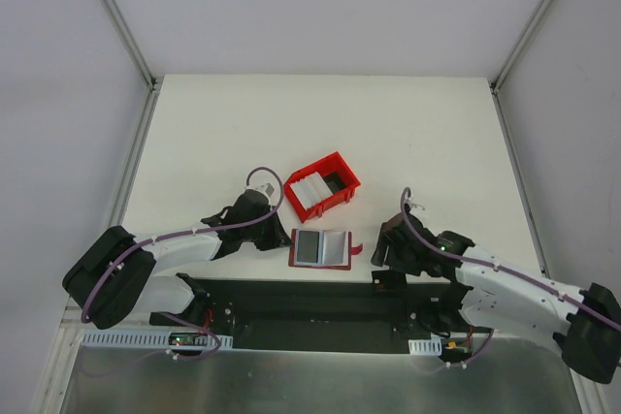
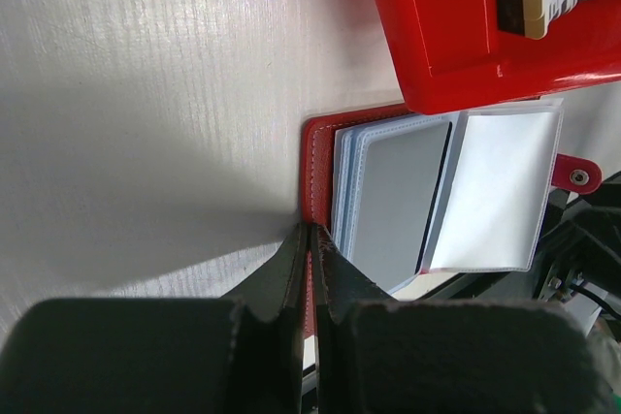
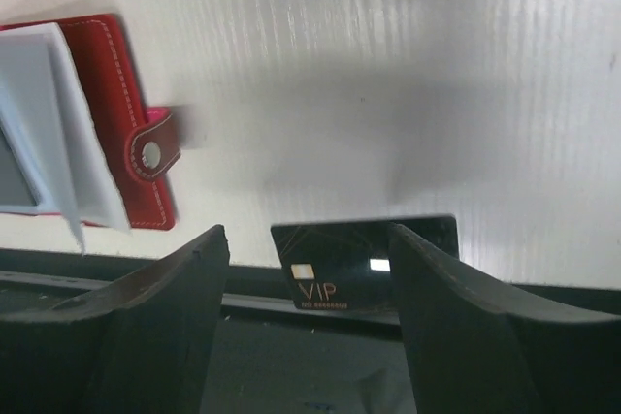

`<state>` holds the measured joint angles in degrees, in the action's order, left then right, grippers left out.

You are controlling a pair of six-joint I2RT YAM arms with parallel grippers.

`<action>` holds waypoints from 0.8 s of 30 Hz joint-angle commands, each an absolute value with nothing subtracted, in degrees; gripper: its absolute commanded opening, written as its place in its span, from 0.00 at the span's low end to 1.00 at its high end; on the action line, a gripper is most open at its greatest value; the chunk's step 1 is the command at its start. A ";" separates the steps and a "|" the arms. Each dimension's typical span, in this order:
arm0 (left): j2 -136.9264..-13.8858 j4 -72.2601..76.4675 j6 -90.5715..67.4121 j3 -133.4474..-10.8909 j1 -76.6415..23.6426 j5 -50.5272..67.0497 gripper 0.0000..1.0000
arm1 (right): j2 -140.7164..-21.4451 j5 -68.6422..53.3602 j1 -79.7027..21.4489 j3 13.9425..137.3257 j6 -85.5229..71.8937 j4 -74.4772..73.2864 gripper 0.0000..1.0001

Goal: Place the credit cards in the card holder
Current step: Pick up the credit card at the corner of the board.

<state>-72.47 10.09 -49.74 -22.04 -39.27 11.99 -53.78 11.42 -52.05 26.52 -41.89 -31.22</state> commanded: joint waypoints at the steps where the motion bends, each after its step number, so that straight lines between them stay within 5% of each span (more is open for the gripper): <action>1: -72.60 10.20 -47.73 -23.20 -39.02 13.27 0.00 | -43.53 13.80 -52.29 26.81 -51.65 -41.12 0.70; 9: -72.86 10.55 -45.97 -23.47 -39.02 15.82 0.00 | -33.22 16.71 -52.91 22.77 -58.36 -54.14 0.79; 24: -72.77 12.04 -46.84 -22.59 -39.02 15.38 0.00 | -33.14 11.70 -50.28 18.11 -52.47 -44.93 0.80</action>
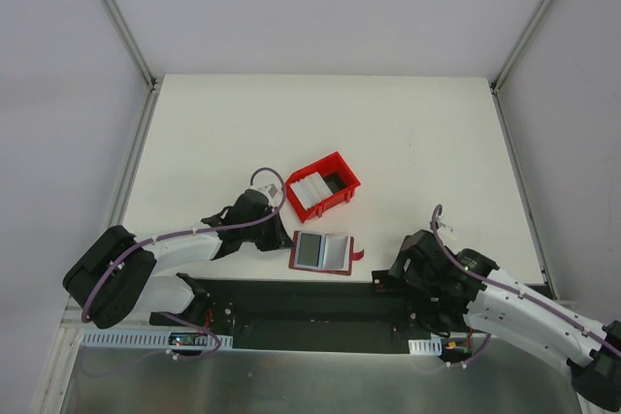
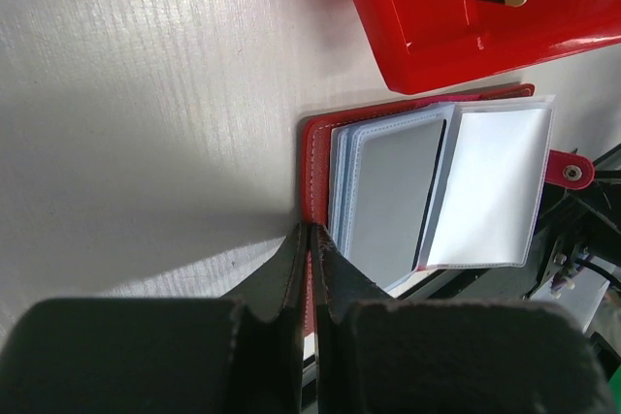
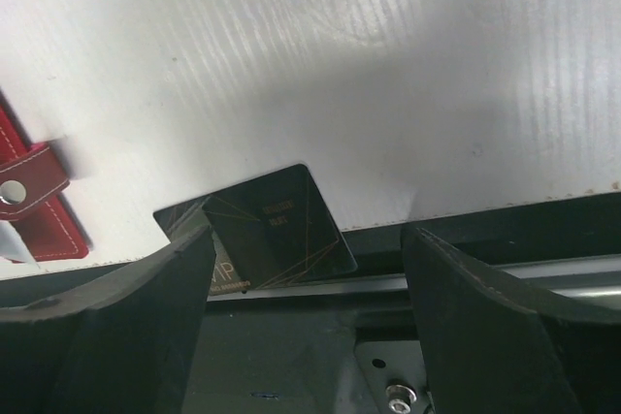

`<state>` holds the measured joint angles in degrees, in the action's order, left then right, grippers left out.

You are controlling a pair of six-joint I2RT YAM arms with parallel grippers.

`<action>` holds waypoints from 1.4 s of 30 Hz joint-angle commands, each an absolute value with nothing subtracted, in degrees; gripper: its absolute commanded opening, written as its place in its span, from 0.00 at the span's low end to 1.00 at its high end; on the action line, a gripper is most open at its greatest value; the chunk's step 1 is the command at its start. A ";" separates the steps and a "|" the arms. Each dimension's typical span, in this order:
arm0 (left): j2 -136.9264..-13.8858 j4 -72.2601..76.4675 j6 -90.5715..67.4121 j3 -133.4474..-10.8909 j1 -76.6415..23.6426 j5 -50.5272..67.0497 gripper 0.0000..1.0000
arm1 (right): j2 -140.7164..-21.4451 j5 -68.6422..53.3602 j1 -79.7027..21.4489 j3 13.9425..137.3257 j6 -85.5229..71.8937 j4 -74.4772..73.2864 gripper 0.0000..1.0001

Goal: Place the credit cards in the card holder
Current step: Pick up the credit card at the corner of the board.

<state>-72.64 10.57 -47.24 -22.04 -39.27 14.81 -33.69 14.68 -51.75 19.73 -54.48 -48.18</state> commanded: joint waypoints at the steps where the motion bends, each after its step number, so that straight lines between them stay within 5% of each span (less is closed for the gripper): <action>1: -72.86 12.04 -46.85 -22.59 -39.02 15.38 0.00 | -32.87 9.95 -49.66 17.15 -52.12 -43.09 0.79; 13: -74.09 12.30 -46.67 -22.94 -39.02 15.47 0.00 | -29.71 2.99 -47.20 10.64 -53.26 -36.30 0.71; 34: -74.62 12.31 -46.85 -22.94 -39.02 15.73 0.00 | -29.53 4.92 -47.11 10.81 -53.88 -36.12 0.10; 42: -73.92 12.39 -46.93 -22.68 -39.02 15.47 0.00 | -23.48 6.68 -47.11 14.23 -50.98 -38.50 0.01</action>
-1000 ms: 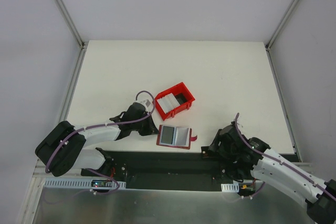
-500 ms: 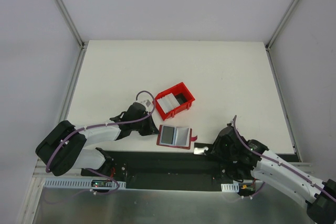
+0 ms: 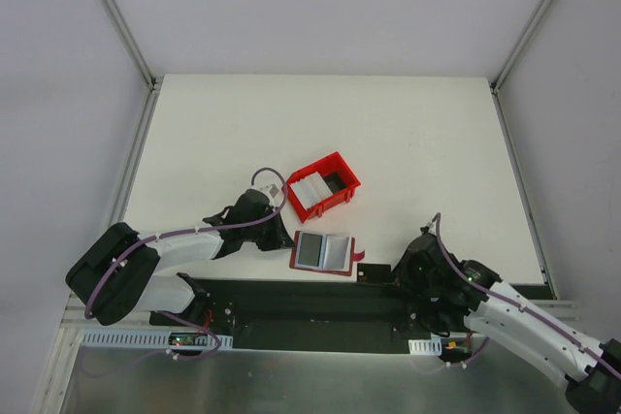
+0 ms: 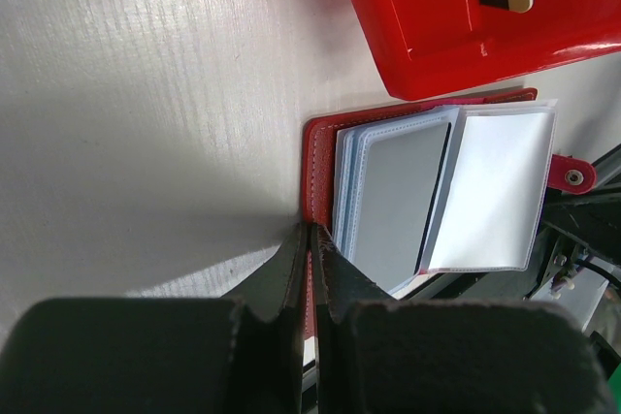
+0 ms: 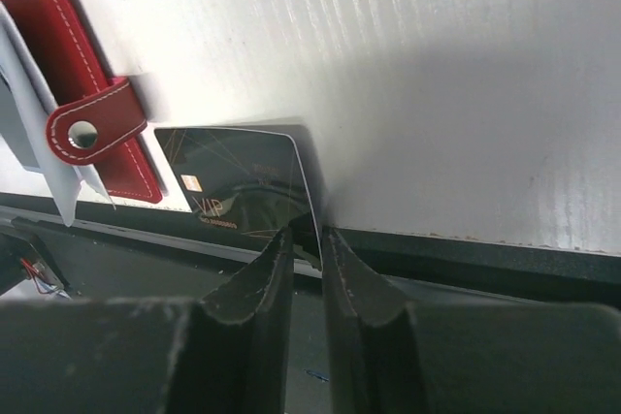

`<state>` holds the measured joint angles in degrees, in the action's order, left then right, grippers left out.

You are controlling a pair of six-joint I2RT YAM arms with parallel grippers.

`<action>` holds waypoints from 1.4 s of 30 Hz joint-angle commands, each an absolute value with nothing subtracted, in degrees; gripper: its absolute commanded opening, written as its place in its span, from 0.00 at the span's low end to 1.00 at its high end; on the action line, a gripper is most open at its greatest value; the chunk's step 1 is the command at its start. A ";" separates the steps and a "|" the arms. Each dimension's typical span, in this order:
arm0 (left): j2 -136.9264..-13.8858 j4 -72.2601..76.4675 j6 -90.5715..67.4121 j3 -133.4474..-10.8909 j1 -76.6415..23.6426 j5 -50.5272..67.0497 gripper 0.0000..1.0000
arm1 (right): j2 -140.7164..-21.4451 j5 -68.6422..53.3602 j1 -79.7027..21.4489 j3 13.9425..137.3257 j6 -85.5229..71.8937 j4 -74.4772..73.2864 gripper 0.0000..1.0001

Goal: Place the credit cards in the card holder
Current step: Pick up the credit card at the corner of the board.

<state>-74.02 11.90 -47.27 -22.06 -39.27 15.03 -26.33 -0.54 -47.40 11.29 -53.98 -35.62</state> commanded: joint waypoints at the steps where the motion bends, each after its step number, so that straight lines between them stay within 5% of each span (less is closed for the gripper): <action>1: -73.92 12.31 -46.85 -22.68 -39.02 15.38 0.00 | -22.34 7.11 -47.11 14.93 -50.63 -38.58 0.01; 22: -71.11 7.92 -45.09 -24.43 -39.02 12.75 0.00 | -26.89 15.21 -47.02 34.35 -36.84 -40.52 0.00; 31: -57.07 0.19 -42.46 -25.74 -39.02 6.78 0.48 | -32.51 7.84 -47.02 37.08 -33.05 -29.01 0.00; 36: -49.40 -3.78 -34.47 -29.17 -38.50 9.12 0.63 | -38.75 -6.29 -46.23 41.65 -26.03 -25.85 0.00; 42: -55.00 -2.11 -21.98 -39.88 -36.30 32.74 0.68 | -45.52 -27.47 -42.55 45.35 -14.52 -23.13 0.00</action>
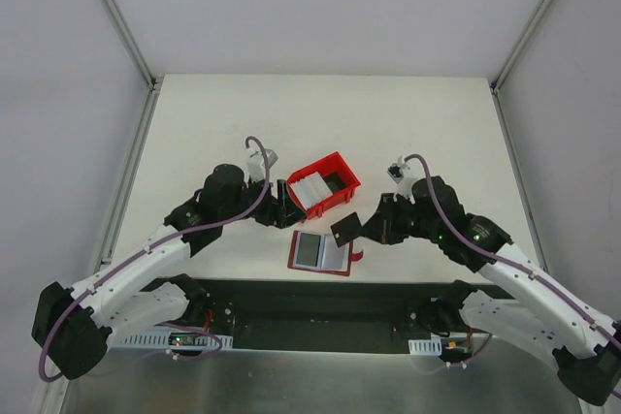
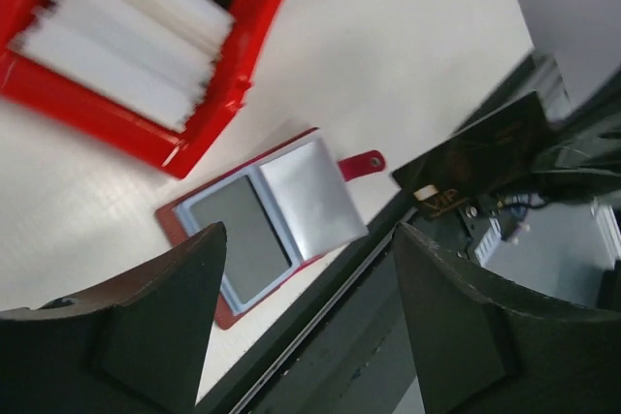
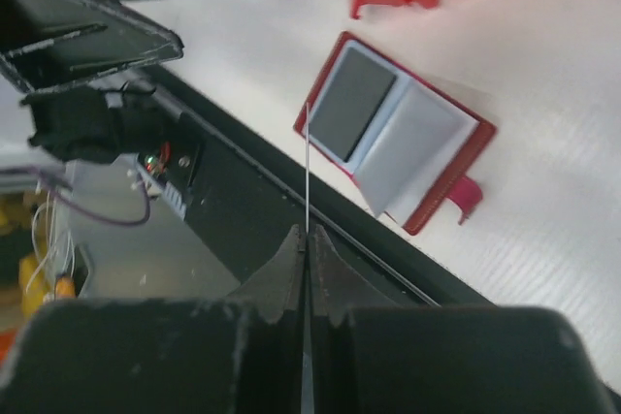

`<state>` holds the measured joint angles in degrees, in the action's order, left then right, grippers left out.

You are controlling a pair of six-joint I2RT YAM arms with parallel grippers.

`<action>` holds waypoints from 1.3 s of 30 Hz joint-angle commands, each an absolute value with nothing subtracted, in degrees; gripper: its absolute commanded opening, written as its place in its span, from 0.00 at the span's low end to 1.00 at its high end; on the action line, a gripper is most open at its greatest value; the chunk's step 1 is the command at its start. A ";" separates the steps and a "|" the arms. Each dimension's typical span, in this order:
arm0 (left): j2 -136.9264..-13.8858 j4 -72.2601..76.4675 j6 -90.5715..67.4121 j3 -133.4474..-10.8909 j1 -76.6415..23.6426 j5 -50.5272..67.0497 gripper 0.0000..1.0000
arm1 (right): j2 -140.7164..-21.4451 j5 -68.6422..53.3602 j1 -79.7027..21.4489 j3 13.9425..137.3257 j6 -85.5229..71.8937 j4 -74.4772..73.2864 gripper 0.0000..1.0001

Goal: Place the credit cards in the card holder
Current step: Pick up the credit card at the corner of the board.

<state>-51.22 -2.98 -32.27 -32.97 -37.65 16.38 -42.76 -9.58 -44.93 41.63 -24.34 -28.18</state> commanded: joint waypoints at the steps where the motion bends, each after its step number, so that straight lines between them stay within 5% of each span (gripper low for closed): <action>1: -56.93 -1.85 -21.10 -41.21 -36.12 36.09 0.70 | -46.48 -32.38 -41.49 45.61 -12.59 -22.68 0.00; 12: -67.67 2.11 -19.51 -48.87 -35.42 62.21 0.67 | -51.59 -44.29 -40.70 52.12 -1.94 -26.98 0.00; 26: -70.75 2.55 -19.34 -50.01 -37.53 68.03 0.48 | -54.67 -46.58 -40.61 53.44 -0.44 -27.07 0.00; 31: -72.15 3.16 -19.69 -50.10 -39.11 67.33 0.29 | -54.84 -46.50 -40.61 53.52 -0.44 -26.54 0.00; 35: -72.77 3.60 -20.04 -50.27 -39.81 67.85 0.24 | -54.84 -45.97 -40.61 53.53 -0.44 -26.37 0.00; 39: -72.60 4.22 -20.39 -50.36 -40.17 67.32 0.03 | -54.93 -45.18 -40.61 53.44 -0.44 -26.02 0.00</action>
